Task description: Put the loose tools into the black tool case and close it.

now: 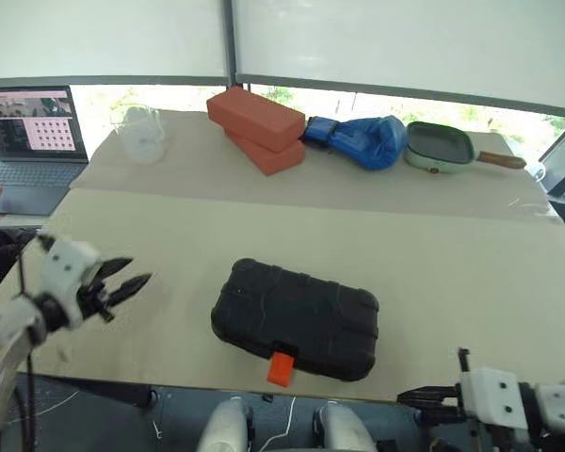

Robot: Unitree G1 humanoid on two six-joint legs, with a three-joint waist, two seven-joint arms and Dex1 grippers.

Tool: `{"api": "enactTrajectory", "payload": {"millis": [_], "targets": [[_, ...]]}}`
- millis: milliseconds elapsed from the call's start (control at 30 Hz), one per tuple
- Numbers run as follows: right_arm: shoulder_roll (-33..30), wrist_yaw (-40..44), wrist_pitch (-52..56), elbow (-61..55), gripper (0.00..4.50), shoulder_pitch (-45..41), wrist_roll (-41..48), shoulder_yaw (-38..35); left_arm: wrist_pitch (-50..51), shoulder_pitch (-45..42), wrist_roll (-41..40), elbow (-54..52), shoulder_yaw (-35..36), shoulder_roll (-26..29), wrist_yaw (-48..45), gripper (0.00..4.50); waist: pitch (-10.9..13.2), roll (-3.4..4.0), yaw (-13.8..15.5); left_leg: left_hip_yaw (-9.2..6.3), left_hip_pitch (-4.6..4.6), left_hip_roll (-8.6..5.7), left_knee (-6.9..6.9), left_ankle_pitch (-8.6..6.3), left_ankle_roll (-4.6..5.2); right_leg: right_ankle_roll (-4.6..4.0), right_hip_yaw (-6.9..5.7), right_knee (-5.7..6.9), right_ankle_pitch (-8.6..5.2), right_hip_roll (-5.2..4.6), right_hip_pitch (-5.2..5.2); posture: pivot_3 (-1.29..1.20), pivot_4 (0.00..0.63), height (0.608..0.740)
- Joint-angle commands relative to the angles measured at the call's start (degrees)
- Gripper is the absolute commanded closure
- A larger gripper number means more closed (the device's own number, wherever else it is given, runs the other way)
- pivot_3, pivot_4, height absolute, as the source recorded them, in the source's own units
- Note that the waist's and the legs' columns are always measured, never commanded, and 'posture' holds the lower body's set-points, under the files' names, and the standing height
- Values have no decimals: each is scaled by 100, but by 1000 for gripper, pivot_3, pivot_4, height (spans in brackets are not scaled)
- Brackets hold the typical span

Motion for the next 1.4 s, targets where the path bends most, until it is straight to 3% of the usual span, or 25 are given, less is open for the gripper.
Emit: {"api": "enactTrajectory", "payload": {"millis": [33,100,333,467,633,900,1133,1267,1400], "targets": [[186,175,193,-93,4500,-434,-150,468,-783,-1172,545,1078,-1001,-169,-717,3934,0,0,-20,-1,-13,-2,-1,-3,1,11,-4,2,7,-2,-16,0,150,738],[256,240,284,-132,4500,-567,-158,626,-1060,-1646,773,1537,-1397,-329,-958,4468,-1,1,-38,-2,-57,-13,3,-8,-1,14,-13,8,8,3,-59,0,150,738],[616,142,757,-209,4500,-1263,-206,1027,-1763,-2922,1407,2654,-2534,-1132,-1683,4468,0,0,-61,-9,-113,-13,40,-13,0,24,-23,-5,3,30,-80,0,150,738],[888,-109,1054,-55,4500,-1748,-232,966,-1824,-2904,1446,2394,-2900,-1167,-2313,4468,1,-1,-152,-16,-110,-3,57,-14,2,24,-18,13,6,36,-78,0,150,738],[1357,-669,1338,462,4500,-2315,-396,591,-1632,-2451,1368,1758,-3039,-694,-3009,4468,2,2,-207,-21,-106,19,84,-15,0,14,-12,31,16,59,-74,0,150,738],[1525,-758,1551,867,4500,-2552,-435,325,-1215,-2048,1183,1227,-2466,-415,-2749,4468,6,10,-119,-23,-115,18,92,-15,1,21,-12,33,21,55,-78,0,150,738],[1059,122,1804,261,4500,-1816,408,-325,1136,-2996,-118,505,-1833,-450,-2639,4468,9,14,-64,-28,-123,15,103,-16,4,31,-15,31,26,54,-75,0,150,738],[908,362,1949,-30,4500,-1733,606,-299,1261,-3066,-183,-247,-2367,-496,-2896,4468,7,19,-128,-29,-113,13,101,-18,7,32,-10,29,26,55,-66,0,150,738],[1109,240,2143,-177,4500,-2236,486,265,177,-2908,771,-120,-3470,-785,-2972,4468,7,22,-158,-26,-102,13,98,-18,7,30,2,32,26,63,-63,0,150,738]]}}
